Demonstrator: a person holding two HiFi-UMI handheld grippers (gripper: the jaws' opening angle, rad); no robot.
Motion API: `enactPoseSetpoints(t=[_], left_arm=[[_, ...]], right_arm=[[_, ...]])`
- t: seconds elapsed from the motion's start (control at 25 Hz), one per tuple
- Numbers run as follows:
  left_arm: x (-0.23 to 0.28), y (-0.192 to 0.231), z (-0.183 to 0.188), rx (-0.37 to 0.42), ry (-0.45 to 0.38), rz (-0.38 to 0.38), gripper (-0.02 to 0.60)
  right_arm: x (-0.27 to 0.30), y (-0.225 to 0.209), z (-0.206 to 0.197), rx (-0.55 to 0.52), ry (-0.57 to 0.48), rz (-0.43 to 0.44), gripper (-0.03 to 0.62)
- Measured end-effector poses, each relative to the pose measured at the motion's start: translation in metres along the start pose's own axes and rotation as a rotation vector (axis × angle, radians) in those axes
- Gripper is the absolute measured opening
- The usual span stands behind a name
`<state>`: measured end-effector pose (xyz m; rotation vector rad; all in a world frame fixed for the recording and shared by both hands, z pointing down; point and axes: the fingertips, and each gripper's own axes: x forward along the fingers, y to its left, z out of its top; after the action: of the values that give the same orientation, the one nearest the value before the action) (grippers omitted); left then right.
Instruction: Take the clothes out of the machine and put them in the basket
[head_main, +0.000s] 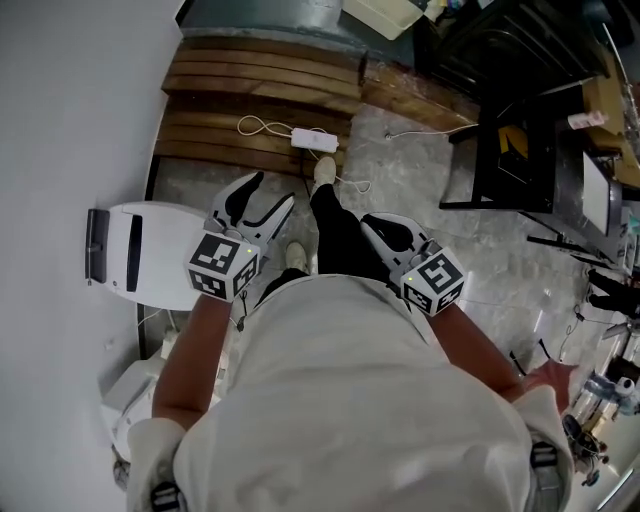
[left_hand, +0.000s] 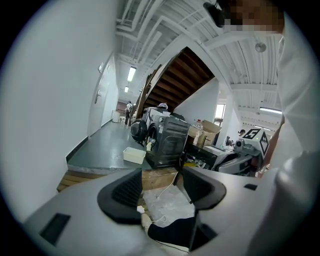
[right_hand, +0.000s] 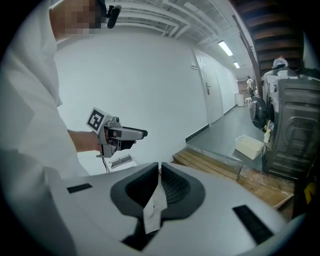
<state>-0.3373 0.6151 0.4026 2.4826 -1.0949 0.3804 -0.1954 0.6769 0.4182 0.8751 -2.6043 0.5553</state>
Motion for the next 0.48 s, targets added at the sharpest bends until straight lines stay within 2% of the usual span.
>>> enactPoseSetpoints(t=[0.24,0.48], left_arm=[[0.05,0.046,0.033,0.014,0.004,0.027,0.255],[0.131,0.097,0.07,0.038,0.046,0.031,0.253]], right_arm=[[0.046,-0.056,0.031,-0.004,0.005,0.043,0.011],[0.094,-0.141,0.058,0.028,0.0,0.058,0.011]])
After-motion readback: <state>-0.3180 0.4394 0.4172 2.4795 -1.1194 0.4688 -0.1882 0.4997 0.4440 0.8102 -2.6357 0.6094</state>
